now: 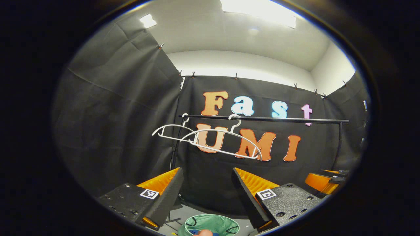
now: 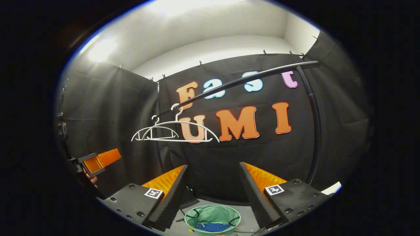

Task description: Grasp the clothes on the hanger with both hands and then place them into the laundry hamper below.

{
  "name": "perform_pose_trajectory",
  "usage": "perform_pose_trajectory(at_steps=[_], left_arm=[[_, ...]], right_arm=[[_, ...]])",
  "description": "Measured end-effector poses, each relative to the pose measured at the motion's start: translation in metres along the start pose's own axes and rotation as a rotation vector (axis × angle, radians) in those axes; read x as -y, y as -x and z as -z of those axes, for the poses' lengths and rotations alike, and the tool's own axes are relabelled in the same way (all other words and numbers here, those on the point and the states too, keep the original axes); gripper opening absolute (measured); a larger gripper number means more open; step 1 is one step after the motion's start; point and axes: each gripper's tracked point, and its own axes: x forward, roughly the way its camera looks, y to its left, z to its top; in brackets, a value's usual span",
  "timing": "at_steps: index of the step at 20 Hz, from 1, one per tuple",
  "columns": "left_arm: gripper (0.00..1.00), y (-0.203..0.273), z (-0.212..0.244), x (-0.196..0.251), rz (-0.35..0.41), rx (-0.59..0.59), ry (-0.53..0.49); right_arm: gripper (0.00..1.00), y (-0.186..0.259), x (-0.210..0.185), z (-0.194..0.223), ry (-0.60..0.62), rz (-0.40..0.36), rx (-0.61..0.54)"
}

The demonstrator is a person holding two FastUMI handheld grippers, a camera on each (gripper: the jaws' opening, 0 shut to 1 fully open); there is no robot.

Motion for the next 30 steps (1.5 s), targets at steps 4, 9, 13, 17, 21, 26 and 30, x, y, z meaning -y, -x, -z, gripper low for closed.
perform_pose_trajectory(at_steps=[4,9,13,17,21,26,30], left_arm=[[0.89,0.006,0.003,-0.002,-0.007,-0.011,0.011],[0.89,0.015,-0.001,-0.008,-0.024,-0.003,-0.005],[0.89,0.016,0.0,-0.009,-0.022,-0.006,-0.001],[0.89,0.016,0.001,-0.009,-0.02,-0.008,0.002],[0.89,0.015,0.002,-0.009,-0.017,-0.01,0.004],[0.89,0.014,0.004,-0.01,-0.018,-0.013,0.002],[0.91,0.01,0.005,-0.009,-0.016,-0.012,-0.002]], right_arm=[[0.98,0.003,0.0,0.001,-0.003,-0.003,-0.007],[0.98,0.007,-0.003,0.002,-0.007,-0.009,-0.009],[0.89,0.008,-0.003,0.001,-0.005,-0.01,-0.01],[0.98,0.01,-0.001,0.0,-0.003,-0.004,-0.007],[0.98,0.01,0.001,0.0,-0.002,-0.001,-0.01],[0.98,0.008,0.001,-0.002,-0.003,0.001,-0.007],[0.98,0.006,0.004,-0.002,-0.005,0.004,-0.008]])
